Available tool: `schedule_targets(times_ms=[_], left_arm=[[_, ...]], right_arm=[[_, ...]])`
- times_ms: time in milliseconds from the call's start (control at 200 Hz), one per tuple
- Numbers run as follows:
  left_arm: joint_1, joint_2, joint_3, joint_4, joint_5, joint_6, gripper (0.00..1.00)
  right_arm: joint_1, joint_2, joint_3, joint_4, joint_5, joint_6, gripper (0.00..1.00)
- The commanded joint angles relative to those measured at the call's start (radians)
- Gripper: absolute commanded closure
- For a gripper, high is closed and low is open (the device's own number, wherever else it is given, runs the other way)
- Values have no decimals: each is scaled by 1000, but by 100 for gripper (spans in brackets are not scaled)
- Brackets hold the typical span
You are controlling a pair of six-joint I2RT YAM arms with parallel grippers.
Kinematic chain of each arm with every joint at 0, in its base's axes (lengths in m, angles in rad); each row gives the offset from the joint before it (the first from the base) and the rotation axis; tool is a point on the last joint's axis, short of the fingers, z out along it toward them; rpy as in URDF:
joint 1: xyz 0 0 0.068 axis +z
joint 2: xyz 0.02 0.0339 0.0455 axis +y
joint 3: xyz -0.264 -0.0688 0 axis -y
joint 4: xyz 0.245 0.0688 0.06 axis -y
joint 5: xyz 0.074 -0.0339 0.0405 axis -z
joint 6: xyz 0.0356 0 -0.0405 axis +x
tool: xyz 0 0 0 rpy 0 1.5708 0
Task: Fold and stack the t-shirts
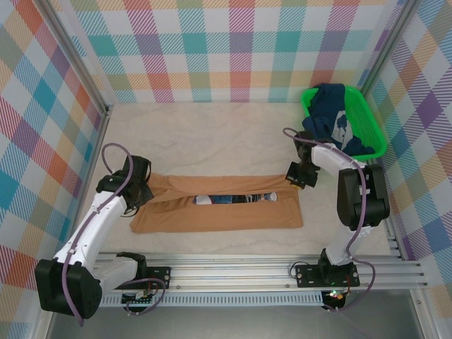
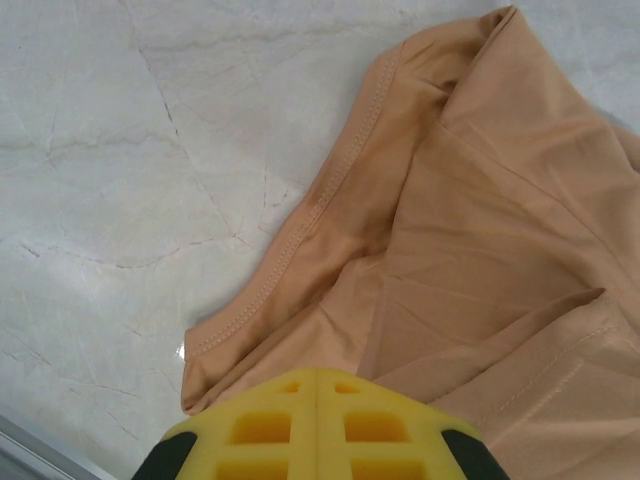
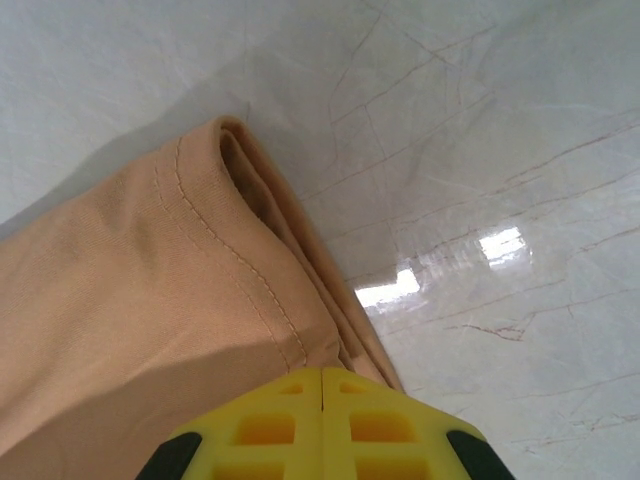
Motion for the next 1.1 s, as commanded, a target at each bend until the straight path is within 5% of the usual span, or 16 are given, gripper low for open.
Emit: schedule_targets(times_ms=[0, 1095], left_arm=[[-8, -24, -16, -30, -23, -21, 100], [-114, -126, -129, -129, -34, -245, 100]], right_arm=[[-3, -53, -15, -8, 11, -13, 100], [13, -7, -34, -20, 58, 5, 100]])
